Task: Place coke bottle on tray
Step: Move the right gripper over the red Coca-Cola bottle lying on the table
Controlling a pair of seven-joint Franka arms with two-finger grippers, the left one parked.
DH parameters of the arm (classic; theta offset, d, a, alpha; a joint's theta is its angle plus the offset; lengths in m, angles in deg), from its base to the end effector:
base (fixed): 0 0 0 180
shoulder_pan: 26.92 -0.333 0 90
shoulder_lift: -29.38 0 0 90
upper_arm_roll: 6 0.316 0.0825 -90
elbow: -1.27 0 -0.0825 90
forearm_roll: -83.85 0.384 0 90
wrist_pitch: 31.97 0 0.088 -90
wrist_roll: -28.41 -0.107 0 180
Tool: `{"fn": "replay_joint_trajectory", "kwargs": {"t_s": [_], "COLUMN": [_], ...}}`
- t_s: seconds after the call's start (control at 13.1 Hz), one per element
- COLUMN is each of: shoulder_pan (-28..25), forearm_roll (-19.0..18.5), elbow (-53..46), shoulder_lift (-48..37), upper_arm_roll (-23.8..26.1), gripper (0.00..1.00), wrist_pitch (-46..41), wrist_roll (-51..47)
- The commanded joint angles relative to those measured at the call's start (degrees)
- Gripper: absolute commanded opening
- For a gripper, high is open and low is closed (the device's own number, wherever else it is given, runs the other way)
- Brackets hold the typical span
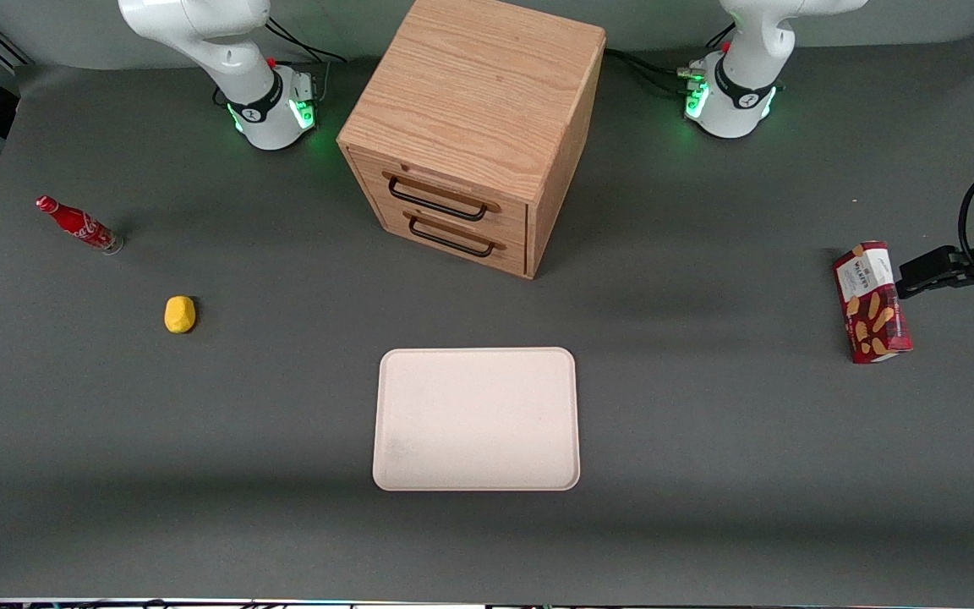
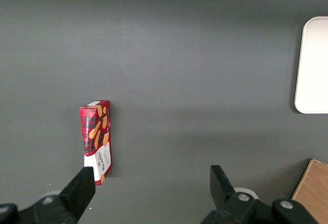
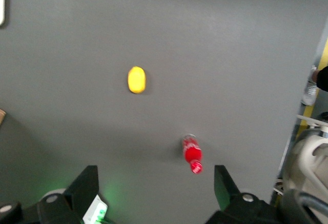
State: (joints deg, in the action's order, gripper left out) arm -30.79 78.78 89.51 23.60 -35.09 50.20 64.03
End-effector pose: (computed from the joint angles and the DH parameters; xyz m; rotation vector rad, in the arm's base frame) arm 0.4520 -0.2417 0.6735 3.1051 0.2690 -0.0547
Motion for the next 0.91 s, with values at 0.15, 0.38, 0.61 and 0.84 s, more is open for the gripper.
{"fn": "replay_joint_trajectory", "kwargs": {"t_s": [0.15,0.38,0.61,0.84], "shoulder_pan": [-1.67,-1.67,-1.67,-1.58], "forearm_roll": [-5.13,-5.31,-7.14,-8.03], "elbow": [7.81,9.23,13.61,19.16], "shoulder_lift": [-10.12,-10.92,-12.58,-15.84], "upper_arm_roll": [-5.18,-9.66,-11.08,-11.08], "gripper": [1.00,1.00,1.00,1.00], "wrist_pitch": [0.71,1.41,5.09,8.09], "wrist_roll": [5.07,9.46,11.32,10.53]}}
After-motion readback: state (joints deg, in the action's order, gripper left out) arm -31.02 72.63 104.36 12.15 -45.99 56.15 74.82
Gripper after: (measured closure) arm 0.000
